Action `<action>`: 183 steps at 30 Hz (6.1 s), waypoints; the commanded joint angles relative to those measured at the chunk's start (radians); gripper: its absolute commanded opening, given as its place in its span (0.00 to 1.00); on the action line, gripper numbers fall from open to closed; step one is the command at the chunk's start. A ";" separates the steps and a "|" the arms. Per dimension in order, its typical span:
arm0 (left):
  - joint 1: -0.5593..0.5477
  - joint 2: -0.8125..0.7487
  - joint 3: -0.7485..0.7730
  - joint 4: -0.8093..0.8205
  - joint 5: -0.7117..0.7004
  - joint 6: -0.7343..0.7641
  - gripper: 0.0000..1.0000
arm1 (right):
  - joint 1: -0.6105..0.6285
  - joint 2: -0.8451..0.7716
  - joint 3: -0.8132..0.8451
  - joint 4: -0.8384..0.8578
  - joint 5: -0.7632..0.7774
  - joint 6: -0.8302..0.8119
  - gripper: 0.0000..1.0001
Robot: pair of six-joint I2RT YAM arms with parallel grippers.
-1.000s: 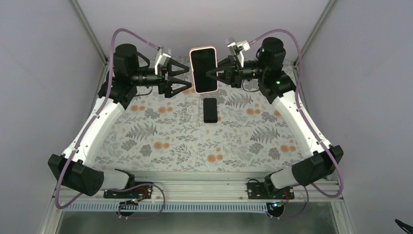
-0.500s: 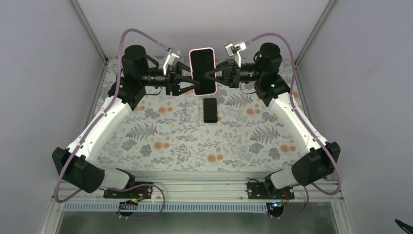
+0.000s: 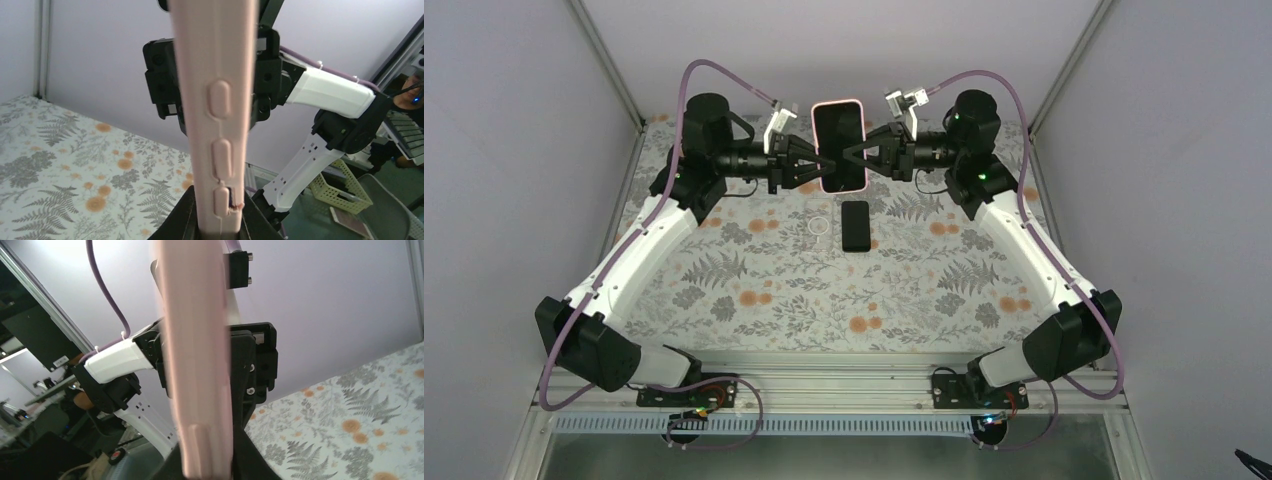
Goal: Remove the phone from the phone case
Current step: Adjust the phone, then remove the phone case from the phone.
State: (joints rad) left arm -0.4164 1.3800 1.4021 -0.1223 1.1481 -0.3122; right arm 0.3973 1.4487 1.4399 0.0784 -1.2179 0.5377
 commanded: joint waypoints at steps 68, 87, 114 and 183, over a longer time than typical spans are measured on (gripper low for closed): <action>0.042 -0.016 -0.026 -0.223 -0.103 0.265 0.23 | -0.048 -0.025 0.063 -0.008 -0.113 0.070 0.04; 0.054 0.006 -0.028 -0.191 -0.159 0.206 0.17 | -0.037 -0.031 0.010 0.137 -0.165 0.196 0.04; 0.055 0.050 0.016 -0.116 -0.113 0.134 0.16 | 0.077 -0.029 -0.069 0.217 -0.246 0.245 0.04; 0.026 0.045 0.009 -0.158 0.011 0.234 0.14 | -0.027 0.011 -0.083 0.044 -0.195 0.155 0.04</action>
State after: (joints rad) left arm -0.3843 1.4059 1.3502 -0.3340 1.1713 -0.0772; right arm 0.3275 1.4612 1.3720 0.1040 -1.3270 0.6659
